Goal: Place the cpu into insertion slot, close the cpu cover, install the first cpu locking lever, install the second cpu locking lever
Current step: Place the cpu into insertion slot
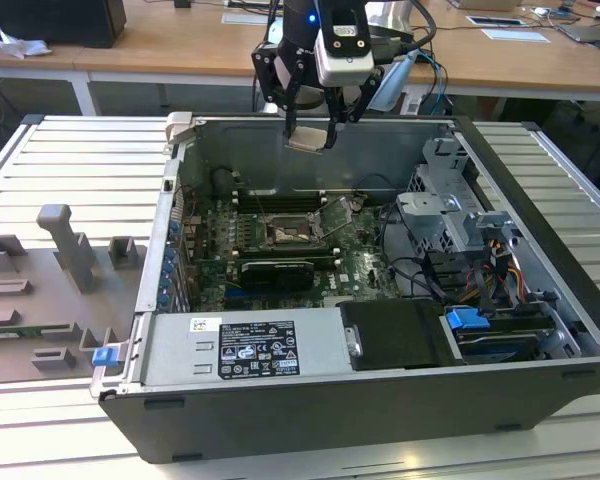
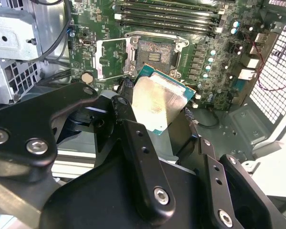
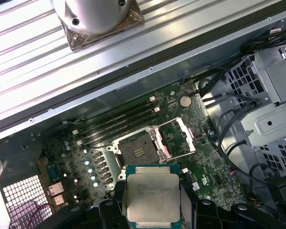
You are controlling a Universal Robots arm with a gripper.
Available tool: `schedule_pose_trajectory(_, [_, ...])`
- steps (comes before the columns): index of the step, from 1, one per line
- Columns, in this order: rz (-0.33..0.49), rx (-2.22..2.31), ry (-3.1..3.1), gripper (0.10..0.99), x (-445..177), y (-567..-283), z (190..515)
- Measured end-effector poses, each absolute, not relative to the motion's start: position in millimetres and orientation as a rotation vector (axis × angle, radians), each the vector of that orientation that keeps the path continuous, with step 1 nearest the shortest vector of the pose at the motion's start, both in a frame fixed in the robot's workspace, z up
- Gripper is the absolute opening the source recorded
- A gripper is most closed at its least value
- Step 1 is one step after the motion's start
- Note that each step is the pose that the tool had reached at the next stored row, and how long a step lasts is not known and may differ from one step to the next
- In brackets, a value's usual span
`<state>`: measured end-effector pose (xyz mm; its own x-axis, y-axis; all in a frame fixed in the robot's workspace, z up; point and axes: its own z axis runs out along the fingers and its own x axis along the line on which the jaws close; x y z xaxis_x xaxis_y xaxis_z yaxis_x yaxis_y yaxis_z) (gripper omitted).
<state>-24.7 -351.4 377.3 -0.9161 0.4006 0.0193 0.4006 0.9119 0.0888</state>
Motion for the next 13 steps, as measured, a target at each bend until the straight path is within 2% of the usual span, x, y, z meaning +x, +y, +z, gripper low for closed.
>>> schedule_pose_trajectory(13, [-0.143, -0.669, -3.066, 0.537, -24.7, -351.4, 377.3])
